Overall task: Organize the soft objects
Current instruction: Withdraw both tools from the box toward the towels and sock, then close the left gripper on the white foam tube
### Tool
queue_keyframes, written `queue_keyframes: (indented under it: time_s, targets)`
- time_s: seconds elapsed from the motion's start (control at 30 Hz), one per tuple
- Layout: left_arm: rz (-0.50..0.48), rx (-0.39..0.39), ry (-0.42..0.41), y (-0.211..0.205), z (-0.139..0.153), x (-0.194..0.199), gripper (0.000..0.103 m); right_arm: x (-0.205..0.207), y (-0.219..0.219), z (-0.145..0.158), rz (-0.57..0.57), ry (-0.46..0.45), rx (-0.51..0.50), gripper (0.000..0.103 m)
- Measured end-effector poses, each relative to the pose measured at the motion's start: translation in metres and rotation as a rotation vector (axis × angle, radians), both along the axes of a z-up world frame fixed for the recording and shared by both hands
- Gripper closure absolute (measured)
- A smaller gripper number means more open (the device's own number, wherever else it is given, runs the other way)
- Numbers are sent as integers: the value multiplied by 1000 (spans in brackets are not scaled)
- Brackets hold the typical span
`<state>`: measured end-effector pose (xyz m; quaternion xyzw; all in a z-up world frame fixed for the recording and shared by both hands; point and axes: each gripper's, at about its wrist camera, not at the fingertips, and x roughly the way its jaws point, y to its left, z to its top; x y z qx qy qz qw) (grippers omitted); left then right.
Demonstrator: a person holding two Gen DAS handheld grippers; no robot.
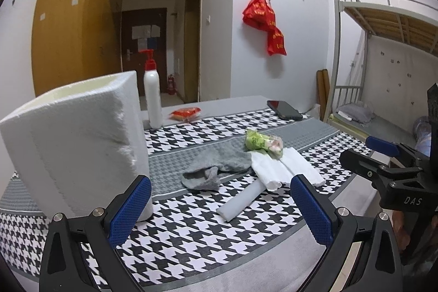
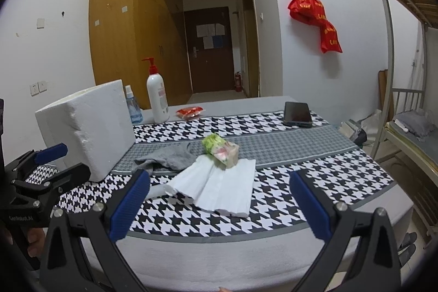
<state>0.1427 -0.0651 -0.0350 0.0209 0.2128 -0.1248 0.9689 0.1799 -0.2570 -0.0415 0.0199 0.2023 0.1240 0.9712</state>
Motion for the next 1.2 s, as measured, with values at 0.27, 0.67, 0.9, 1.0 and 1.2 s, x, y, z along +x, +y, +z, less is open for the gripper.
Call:
queue_keyframes:
  time_s: [0.27,0.67,0.9,1.0,1.2]
  targets:
    - [-56,26,61,-8,-9,18,1,14,-2,-10,-8,42,-3,0]
    - [-164,57,184,-20,-28,49,1,36,-1,-23,-8,88,3,0]
    - [-213,59,276,-24,-41,64,9,48,-6,-26,-26,109,13,0]
    - [-216,40,315,-21,-44,70,14,52,-8,-28,-30,116,20,0]
    - [-236,41,349,-22,-46,72,24,56,-8,-31,-27,131,28,0]
